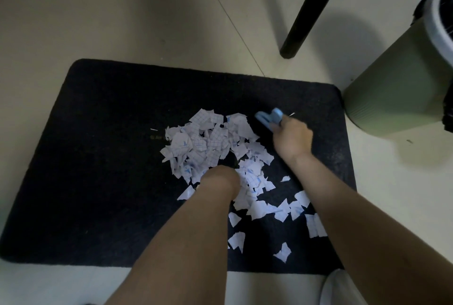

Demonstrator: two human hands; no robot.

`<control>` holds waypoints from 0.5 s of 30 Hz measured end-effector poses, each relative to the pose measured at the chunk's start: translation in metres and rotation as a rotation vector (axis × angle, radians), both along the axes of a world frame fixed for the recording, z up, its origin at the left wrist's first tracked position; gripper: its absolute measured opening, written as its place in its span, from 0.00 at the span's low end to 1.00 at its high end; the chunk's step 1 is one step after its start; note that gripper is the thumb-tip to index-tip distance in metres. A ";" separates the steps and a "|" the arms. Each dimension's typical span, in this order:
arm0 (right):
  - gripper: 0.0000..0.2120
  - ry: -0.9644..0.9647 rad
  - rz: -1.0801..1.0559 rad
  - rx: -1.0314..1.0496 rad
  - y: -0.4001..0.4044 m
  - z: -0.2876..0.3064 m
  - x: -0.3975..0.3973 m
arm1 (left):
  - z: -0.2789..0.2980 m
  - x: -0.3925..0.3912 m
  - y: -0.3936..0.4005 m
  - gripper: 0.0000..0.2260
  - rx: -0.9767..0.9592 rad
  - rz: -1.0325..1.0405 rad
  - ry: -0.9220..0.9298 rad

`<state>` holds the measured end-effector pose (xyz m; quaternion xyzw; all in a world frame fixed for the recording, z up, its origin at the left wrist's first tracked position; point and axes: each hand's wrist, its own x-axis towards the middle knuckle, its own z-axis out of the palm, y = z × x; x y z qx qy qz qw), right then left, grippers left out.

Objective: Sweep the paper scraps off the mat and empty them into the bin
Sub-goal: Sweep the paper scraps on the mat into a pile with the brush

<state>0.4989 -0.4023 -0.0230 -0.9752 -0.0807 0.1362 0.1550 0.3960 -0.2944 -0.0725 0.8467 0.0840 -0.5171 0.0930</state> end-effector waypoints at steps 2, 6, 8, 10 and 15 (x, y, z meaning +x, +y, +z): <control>0.14 0.027 0.078 0.050 0.007 0.000 -0.019 | 0.000 0.000 0.000 0.18 0.002 -0.007 0.001; 0.13 -0.058 0.001 0.140 0.000 0.007 -0.025 | 0.002 -0.002 0.000 0.18 0.005 -0.013 -0.005; 0.13 -0.115 -0.117 0.151 -0.006 0.009 -0.021 | 0.004 -0.003 0.000 0.18 0.004 -0.011 -0.002; 0.13 -0.109 -0.186 0.121 -0.007 0.006 -0.023 | 0.006 -0.004 0.000 0.18 0.006 -0.008 -0.007; 0.13 -0.003 -0.146 0.170 0.017 -0.016 -0.065 | 0.011 -0.004 -0.003 0.19 0.013 0.005 -0.028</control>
